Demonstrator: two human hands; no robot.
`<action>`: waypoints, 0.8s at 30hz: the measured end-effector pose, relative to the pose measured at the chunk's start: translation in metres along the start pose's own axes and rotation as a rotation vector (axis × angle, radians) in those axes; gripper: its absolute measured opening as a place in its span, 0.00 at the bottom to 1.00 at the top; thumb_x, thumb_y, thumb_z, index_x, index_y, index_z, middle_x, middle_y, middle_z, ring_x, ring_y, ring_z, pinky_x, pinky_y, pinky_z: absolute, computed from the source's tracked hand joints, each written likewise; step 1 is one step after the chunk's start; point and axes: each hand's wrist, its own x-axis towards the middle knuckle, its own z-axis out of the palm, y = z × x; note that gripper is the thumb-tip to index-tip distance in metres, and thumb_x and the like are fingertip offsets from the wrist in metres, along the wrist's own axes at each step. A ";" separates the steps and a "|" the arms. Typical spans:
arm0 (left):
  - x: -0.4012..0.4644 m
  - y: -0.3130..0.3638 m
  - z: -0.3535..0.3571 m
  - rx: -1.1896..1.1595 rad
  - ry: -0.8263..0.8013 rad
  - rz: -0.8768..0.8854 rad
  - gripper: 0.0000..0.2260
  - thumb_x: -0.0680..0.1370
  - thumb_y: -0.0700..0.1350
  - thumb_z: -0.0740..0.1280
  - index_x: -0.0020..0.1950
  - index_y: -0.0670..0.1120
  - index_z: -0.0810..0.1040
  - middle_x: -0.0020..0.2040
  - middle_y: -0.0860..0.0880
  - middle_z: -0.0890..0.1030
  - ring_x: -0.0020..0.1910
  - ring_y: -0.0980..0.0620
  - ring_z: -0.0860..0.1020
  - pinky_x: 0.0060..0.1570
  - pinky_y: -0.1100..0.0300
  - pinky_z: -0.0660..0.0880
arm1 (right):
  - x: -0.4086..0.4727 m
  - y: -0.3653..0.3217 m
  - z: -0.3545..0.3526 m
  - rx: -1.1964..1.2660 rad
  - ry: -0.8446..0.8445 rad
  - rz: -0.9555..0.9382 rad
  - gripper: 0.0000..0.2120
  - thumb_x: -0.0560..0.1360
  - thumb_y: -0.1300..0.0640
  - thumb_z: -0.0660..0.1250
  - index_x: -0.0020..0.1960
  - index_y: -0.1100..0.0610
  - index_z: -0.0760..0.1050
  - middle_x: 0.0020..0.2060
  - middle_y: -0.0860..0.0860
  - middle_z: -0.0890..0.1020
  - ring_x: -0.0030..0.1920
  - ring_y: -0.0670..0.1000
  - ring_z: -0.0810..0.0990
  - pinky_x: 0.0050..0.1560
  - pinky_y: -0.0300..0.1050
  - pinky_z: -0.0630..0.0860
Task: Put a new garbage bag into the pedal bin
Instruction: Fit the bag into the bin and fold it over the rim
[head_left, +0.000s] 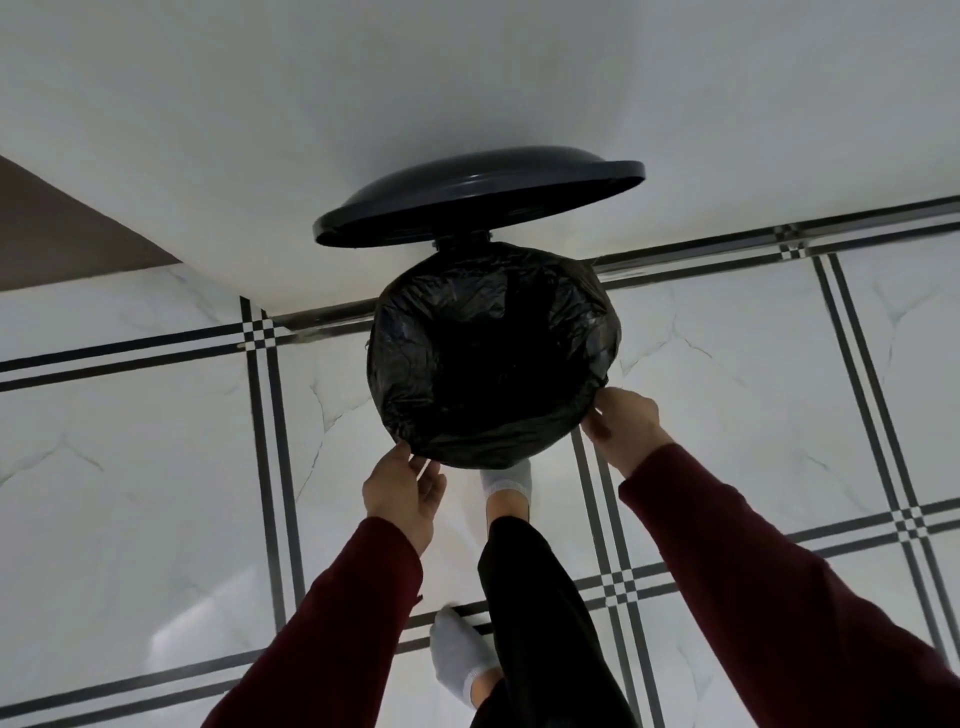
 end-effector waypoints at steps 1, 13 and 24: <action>0.001 -0.001 0.000 -0.012 -0.003 -0.003 0.08 0.83 0.45 0.66 0.60 0.45 0.79 0.55 0.45 0.82 0.50 0.48 0.81 0.48 0.55 0.78 | -0.005 -0.005 -0.002 0.303 -0.008 0.054 0.07 0.78 0.57 0.64 0.47 0.58 0.78 0.43 0.52 0.83 0.47 0.57 0.83 0.47 0.47 0.75; 0.013 -0.001 0.014 -0.153 -0.100 -0.005 0.15 0.82 0.51 0.66 0.68 0.48 0.79 0.59 0.47 0.82 0.58 0.48 0.80 0.57 0.52 0.76 | 0.001 -0.035 0.001 1.139 -0.167 0.386 0.11 0.80 0.51 0.64 0.55 0.58 0.76 0.45 0.52 0.81 0.42 0.52 0.81 0.43 0.48 0.79; 0.019 0.014 0.012 -0.235 -0.074 -0.023 0.08 0.78 0.41 0.61 0.51 0.45 0.79 0.58 0.47 0.82 0.55 0.46 0.81 0.57 0.48 0.79 | -0.018 -0.030 -0.016 1.274 -0.243 0.476 0.08 0.68 0.60 0.64 0.44 0.53 0.79 0.42 0.49 0.81 0.44 0.51 0.79 0.52 0.50 0.77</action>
